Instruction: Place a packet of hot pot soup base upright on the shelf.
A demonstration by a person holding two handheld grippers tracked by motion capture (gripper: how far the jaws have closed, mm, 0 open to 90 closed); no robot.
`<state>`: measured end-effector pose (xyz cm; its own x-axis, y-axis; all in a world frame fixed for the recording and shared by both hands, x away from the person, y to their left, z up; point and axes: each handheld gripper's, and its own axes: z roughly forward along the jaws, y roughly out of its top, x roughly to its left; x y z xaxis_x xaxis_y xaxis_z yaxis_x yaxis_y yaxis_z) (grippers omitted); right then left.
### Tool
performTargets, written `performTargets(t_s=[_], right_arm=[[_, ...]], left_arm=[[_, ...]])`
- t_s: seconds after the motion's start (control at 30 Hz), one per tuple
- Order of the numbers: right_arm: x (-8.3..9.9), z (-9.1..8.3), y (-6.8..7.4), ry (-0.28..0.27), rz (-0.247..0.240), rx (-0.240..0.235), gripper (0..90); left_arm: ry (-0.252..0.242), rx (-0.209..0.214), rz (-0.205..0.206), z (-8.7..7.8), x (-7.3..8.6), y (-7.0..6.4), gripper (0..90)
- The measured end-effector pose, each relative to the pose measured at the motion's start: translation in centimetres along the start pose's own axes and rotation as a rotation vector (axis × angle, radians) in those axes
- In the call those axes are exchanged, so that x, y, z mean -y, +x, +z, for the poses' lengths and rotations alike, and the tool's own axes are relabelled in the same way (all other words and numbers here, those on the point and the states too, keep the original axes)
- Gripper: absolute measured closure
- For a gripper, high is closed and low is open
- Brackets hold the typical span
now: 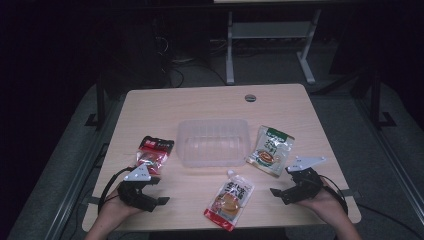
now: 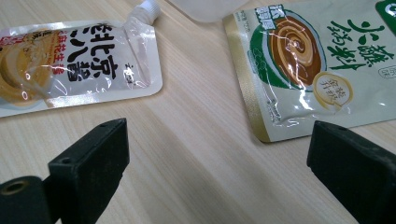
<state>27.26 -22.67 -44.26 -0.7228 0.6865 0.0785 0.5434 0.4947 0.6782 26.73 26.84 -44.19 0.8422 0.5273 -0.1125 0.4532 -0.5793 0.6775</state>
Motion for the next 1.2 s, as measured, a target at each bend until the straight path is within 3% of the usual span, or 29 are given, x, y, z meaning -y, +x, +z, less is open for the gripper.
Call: performTargets(t_s=[0.4,0.63,0.77,0.97,1.2], right_arm=[[0.2,0.0,0.0,0.004,-0.004,-0.011,5.8],[0.1,0.4,0.1,0.008,-0.005,-0.016,5.8],[0.2,0.4,0.1,0.012,-0.004,-0.014,5.8],[0.2,0.3,-0.1,0.011,0.009,-0.012,6.0],[0.2,0.2,0.0,0.008,0.015,-0.01,6.0]], left_arm=[[-0.007,-0.027,-0.023,-0.4,-0.5,0.3,20.5],[-0.027,-0.12,-0.07,-1.6,-1.3,1.7,23.5],[-0.045,-0.145,-0.094,-2.3,-1.8,2.6,23.9],[-0.074,-0.189,-0.135,-3.2,-2.6,4.3,33.5],[-0.073,-0.238,-0.161,-3.5,-3.8,6.6,57.9]])
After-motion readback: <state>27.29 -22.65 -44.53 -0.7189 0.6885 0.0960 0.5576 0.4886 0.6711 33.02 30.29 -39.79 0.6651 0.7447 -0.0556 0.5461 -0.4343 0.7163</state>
